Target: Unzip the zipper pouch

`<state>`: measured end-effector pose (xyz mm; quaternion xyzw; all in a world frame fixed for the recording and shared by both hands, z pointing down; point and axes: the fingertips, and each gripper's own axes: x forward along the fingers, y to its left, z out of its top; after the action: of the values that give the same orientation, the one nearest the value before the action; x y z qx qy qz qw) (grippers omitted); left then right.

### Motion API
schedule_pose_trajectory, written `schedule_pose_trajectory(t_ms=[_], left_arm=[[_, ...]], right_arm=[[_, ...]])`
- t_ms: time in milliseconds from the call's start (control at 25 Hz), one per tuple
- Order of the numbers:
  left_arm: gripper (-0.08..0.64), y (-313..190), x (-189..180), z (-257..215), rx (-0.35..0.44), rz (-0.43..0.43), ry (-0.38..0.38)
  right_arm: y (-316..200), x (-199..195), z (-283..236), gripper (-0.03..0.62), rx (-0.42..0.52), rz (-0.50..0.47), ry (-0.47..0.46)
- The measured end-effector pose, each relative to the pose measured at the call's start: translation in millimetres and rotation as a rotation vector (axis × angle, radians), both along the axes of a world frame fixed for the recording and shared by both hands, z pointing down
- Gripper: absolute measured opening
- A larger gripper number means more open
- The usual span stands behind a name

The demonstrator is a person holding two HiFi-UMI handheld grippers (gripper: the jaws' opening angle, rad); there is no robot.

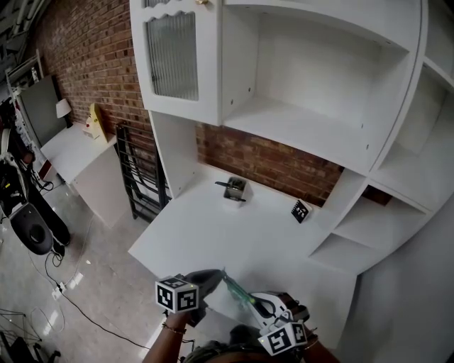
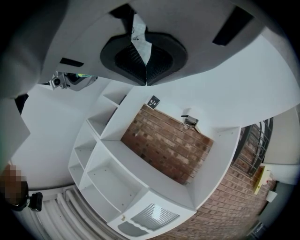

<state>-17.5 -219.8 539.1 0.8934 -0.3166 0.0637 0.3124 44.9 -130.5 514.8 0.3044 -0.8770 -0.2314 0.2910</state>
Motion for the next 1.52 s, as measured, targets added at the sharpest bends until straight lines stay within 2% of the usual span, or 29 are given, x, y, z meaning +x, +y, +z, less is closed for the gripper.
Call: schedule_pose_trajectory(t_ms=[520, 760, 1120, 1240, 1400, 1520], left_arm=[[0.003, 2, -9, 2, 0.001, -0.032, -0.008], [0.003, 1, -13, 5, 0.017, -0.047, -0.050], [0.003, -6, -24, 8, 0.006, -0.096, -0.017], [0.003, -7, -21, 7, 0.027, -0.087, -0.039], [0.005, -6, -16, 4, 0.095, -0.065, -0.088], [0.005, -5, -13, -3, 0.121, -0.073, -0.041]], right_arm=[[4, 3, 0, 0.030, -0.012, 0.001, -0.017], [4, 5, -1, 0.031, -0.017, 0.007, -0.026], [-1, 8, -5, 0.031, -0.018, 0.024, -0.052], [-2, 8, -5, 0.030, -0.018, 0.025, -0.057], [-6, 11, -7, 0.031, -0.024, 0.033, -0.075], [-7, 14, -8, 0.029, -0.017, 0.030, -0.067]])
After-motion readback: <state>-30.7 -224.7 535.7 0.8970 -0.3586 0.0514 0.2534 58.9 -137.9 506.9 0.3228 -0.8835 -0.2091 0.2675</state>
